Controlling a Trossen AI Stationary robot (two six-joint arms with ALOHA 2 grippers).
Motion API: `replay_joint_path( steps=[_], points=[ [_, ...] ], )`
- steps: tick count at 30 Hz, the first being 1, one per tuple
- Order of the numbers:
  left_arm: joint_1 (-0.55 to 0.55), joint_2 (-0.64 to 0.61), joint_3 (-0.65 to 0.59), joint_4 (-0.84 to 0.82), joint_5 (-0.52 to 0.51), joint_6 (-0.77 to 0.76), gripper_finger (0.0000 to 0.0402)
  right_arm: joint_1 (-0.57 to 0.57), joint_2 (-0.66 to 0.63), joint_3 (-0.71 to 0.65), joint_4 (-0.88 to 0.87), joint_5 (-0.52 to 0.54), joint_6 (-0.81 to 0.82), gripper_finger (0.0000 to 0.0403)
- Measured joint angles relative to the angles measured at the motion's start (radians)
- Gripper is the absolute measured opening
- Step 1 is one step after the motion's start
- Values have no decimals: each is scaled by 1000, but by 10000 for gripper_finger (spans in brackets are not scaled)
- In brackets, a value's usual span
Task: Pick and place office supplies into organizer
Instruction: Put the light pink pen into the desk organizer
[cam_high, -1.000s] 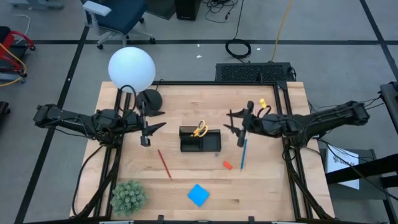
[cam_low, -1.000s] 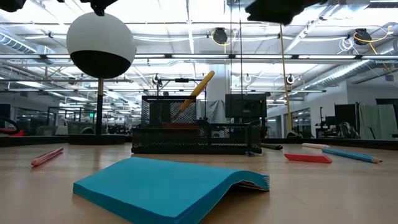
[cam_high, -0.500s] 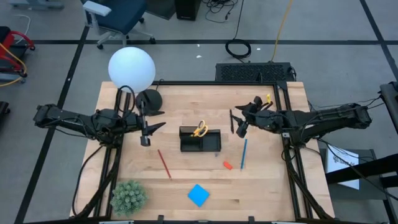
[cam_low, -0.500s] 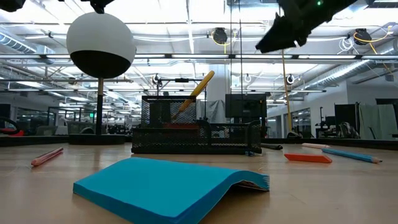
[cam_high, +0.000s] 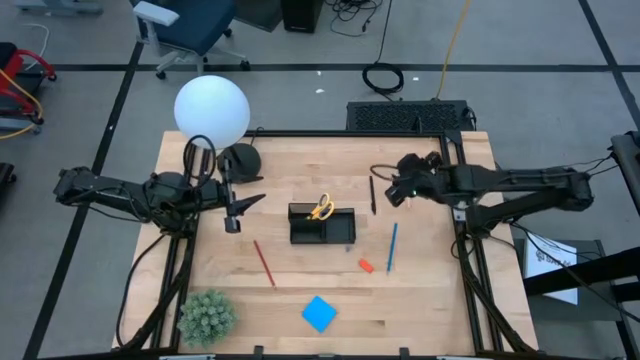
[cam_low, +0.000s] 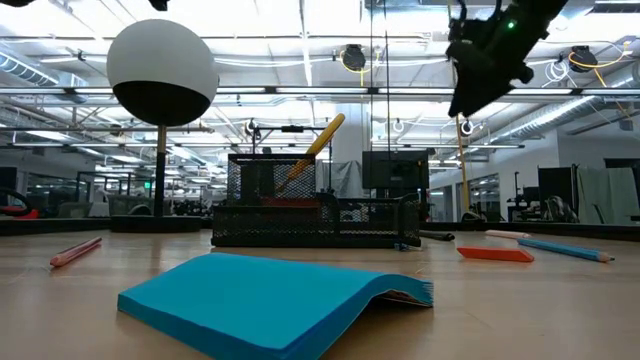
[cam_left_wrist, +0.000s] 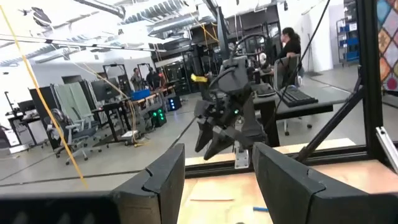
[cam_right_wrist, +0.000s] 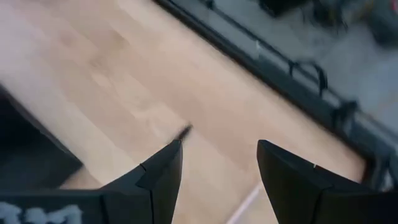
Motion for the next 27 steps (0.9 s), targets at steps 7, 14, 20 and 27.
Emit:
replay_joint_path(
  steps=[7,14,20,27],
  points=[
    [0,0,0,-2,-7,36,186,-235,22,4,-235,-328,169,196],
    [0,0,0,-1,-98,124,186,-397,95,4,-271,-508,149,196],
    [0,0,0,1,-150,143,186,-423,255,4,-270,-600,136,196],
    [0,0,0,1,-157,159,186,-409,380,4,-189,-536,128,196]
  ],
)
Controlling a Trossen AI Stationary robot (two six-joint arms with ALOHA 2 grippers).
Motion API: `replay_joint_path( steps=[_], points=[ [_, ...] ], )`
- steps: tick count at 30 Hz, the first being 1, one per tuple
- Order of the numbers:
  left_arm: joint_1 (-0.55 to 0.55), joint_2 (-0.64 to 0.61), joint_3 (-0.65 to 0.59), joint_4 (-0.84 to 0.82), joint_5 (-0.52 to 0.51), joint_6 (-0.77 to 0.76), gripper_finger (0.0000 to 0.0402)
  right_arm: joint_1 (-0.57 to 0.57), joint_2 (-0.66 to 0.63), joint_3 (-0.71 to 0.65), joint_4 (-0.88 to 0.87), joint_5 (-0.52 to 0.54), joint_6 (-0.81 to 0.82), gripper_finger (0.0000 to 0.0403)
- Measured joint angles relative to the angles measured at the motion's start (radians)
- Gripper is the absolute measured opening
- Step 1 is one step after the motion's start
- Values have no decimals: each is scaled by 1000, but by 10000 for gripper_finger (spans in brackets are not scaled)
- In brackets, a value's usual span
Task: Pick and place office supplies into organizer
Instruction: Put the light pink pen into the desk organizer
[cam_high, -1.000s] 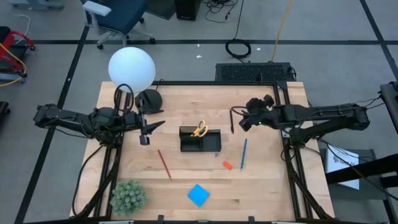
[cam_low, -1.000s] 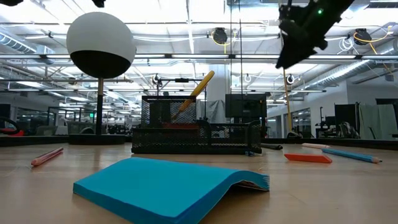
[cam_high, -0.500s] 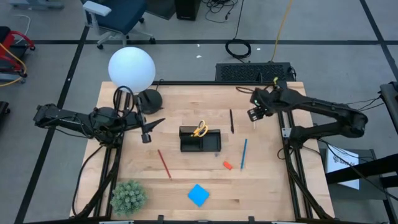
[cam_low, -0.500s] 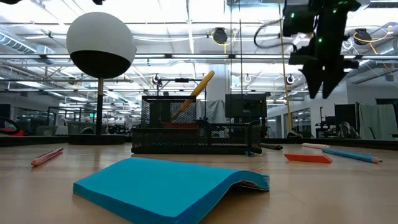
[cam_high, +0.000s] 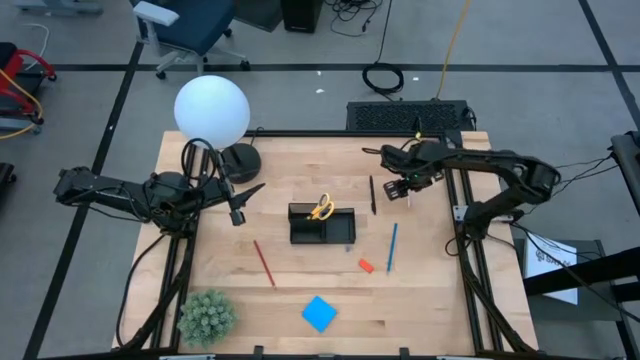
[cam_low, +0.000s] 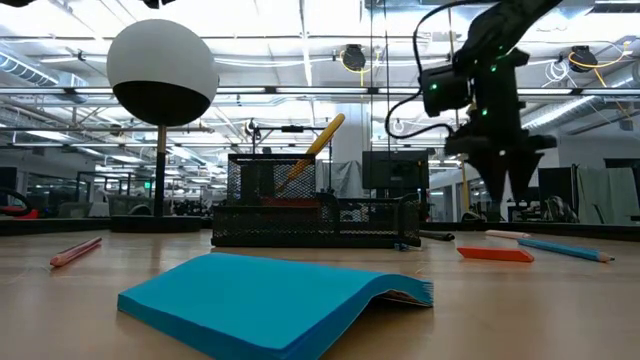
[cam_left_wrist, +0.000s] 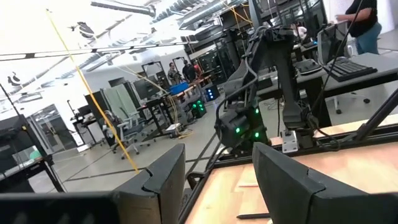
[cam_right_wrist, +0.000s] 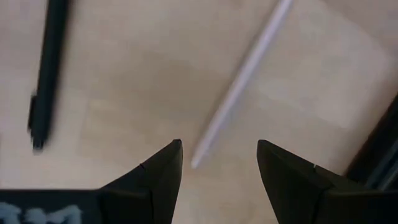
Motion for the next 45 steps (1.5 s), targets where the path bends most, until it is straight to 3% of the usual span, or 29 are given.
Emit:
replay_joint_path(
  steps=[15,27,45],
  points=[
    [0,0,0,0,0,-9,186,19,41,-88,84,48,20,196],
    [0,0,0,0,0,-16,186,18,36,-252,317,-54,24,191],
    [0,0,0,7,0,-16,186,18,41,-275,341,-80,-44,56]
  ],
)
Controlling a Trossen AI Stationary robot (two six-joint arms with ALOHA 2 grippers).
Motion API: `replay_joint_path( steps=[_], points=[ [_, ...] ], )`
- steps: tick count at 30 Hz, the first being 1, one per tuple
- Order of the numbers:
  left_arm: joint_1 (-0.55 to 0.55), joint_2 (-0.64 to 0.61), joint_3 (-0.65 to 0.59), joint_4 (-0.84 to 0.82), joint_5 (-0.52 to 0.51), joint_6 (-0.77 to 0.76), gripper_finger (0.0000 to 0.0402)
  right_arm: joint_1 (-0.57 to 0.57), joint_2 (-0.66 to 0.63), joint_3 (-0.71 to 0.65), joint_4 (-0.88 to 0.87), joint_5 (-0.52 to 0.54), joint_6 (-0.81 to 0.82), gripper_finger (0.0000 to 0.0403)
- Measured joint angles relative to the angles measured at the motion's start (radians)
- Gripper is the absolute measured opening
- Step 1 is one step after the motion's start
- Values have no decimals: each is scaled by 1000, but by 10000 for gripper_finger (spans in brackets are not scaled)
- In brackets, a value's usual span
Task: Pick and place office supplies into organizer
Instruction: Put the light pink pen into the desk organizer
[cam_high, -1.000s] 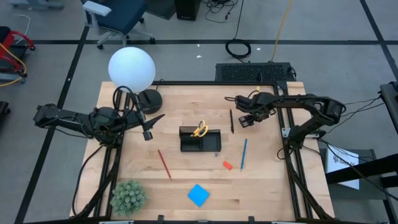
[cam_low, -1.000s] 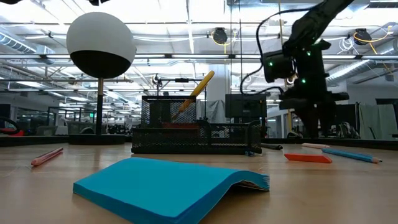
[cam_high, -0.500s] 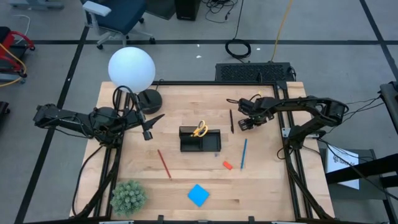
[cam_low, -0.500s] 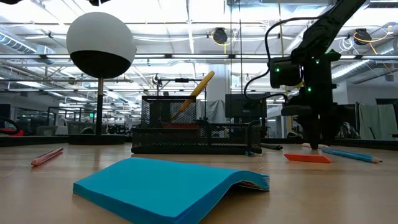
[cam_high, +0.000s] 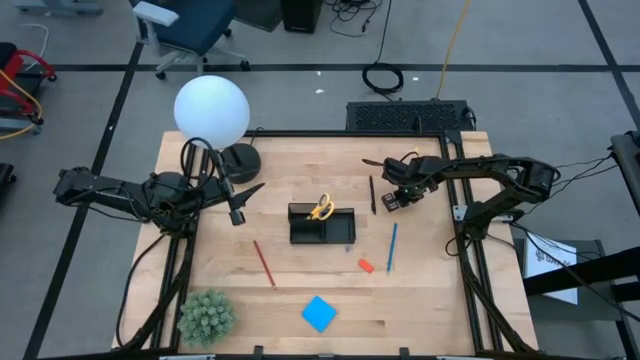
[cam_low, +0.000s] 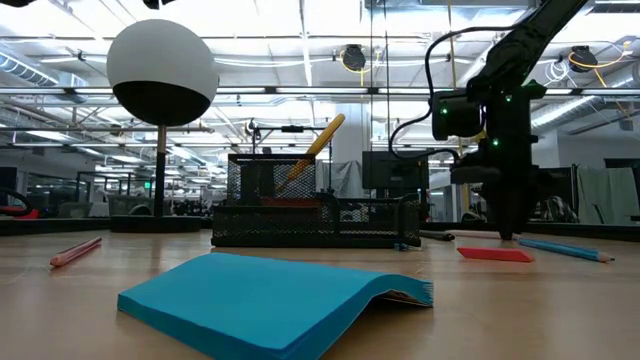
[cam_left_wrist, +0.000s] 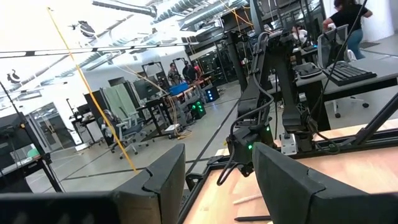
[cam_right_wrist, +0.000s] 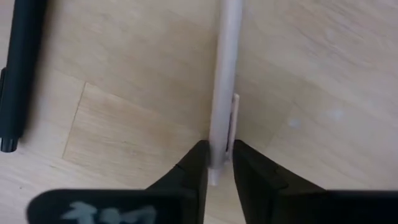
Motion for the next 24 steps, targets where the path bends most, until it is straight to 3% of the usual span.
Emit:
replay_joint_path(
  steps=[14,24],
  points=[
    [0,0,0,0,0,-1,186,0,-3,0,2,-3,-142,34],
    [0,0,0,0,0,4,186,0,-168,-7,6,4,-148,33]
  ],
)
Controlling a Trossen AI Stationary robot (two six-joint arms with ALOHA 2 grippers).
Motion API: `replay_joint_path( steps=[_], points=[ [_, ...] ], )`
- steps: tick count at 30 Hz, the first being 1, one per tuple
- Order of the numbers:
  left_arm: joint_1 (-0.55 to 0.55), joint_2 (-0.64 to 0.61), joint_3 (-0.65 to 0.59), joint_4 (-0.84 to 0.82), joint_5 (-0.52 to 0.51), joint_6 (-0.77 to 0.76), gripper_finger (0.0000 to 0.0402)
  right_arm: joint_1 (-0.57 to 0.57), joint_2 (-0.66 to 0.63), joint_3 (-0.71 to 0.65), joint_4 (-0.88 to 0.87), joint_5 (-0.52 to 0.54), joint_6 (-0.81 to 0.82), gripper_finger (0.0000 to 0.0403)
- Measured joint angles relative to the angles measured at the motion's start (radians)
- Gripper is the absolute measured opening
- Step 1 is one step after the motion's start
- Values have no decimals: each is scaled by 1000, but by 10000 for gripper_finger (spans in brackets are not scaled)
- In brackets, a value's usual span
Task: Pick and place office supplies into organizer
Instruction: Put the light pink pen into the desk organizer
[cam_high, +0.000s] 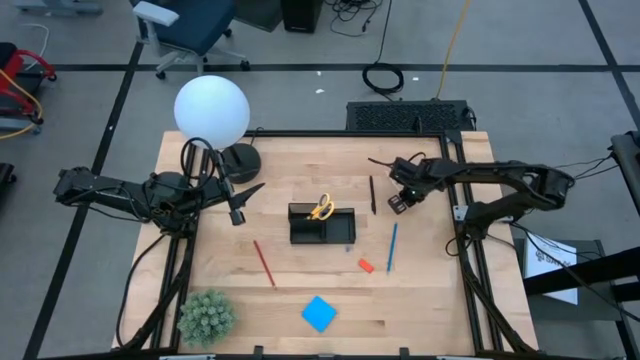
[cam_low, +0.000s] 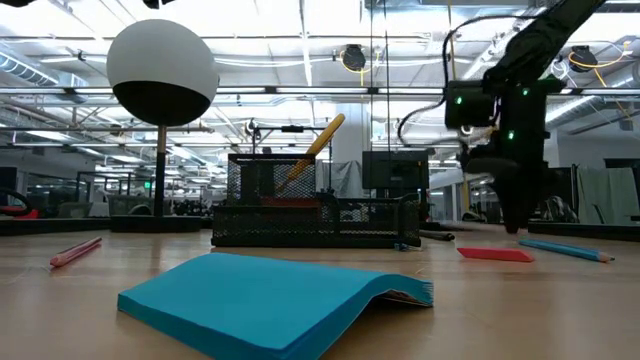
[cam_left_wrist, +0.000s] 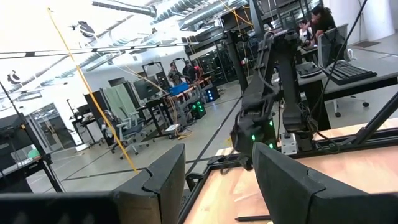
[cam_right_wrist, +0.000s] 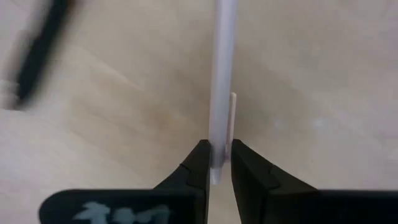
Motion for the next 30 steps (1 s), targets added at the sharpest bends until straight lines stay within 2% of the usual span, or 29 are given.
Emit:
replay_joint_path(
  steps=[12,19,24,30],
  points=[
    [0,0,0,0,0,3,186,2,-155,4,78,-28,-35,30],
    [0,0,0,0,-1,3,186,3,-178,5,184,-90,-82,1],
    [0,0,0,0,-1,3,186,3,-178,5,244,-137,-96,1],
    [0,0,0,0,-1,3,186,3,-178,5,248,-139,-104,1]
  ],
)
